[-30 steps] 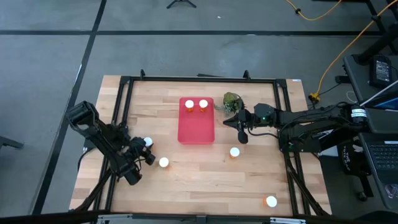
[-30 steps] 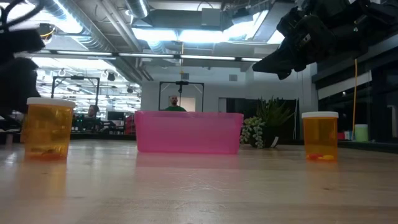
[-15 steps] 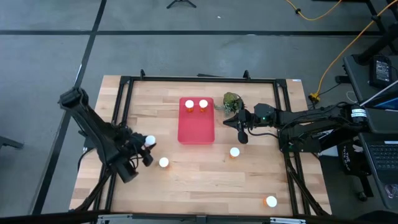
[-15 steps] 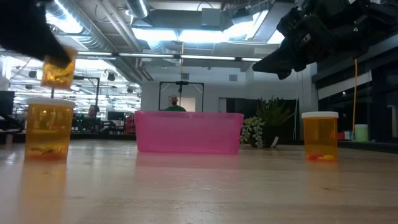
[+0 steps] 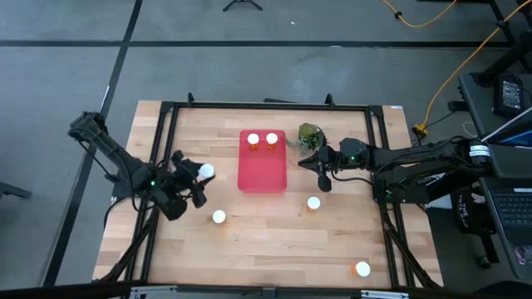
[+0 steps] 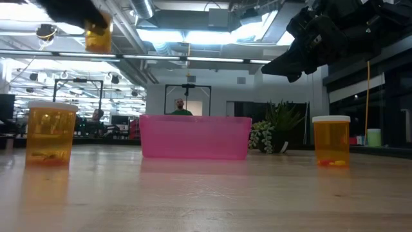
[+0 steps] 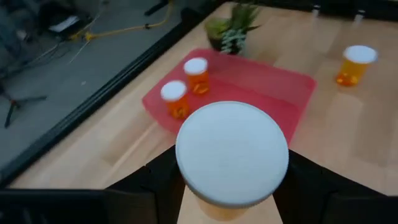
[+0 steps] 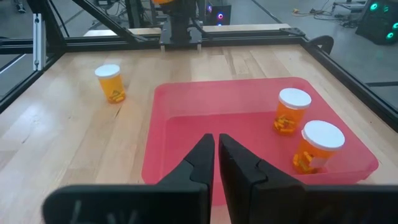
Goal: Pick and place pill bottles into a basket
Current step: Put the orange pill bottle into the red bin
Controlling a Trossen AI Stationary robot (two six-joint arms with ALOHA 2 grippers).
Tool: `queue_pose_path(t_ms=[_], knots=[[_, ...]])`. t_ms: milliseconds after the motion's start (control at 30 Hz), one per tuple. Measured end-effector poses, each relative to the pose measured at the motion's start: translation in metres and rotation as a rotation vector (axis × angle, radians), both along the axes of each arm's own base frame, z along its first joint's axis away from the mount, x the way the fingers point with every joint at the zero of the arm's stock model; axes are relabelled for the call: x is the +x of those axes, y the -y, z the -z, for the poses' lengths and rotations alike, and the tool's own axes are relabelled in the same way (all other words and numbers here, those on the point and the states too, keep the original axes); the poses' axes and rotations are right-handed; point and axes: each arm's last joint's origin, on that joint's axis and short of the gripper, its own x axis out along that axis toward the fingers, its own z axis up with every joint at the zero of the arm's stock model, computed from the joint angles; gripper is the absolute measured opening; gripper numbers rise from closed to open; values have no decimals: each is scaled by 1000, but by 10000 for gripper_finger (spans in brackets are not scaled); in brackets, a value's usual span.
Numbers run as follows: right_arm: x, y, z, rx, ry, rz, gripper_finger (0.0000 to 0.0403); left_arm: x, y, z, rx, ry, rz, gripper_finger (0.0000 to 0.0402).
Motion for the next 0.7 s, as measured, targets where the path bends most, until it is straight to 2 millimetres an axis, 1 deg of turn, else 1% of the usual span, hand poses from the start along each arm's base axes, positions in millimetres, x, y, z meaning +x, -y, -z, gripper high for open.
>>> queue_pose_path(t_ms=[167,300,400,500,600,700], knots=[[0,0,0,-1,0,0,29,18,-8,-16,12,8,147,196],[0,0,0,-1,0,0,29,29,-17,-28,68,21,258,196],[0,0,0,0,0,0,29,35,-27,-31,107,3,290,196],[0,0,0,-1,0,0,29,41,-39,-32,105,-1,300,196],[0,0,0,-1,0,0,29,48,-50,-33,72,7,370,196],[0,0,0,-1,0,0,29,53,-59,-36,83,18,442,196]])
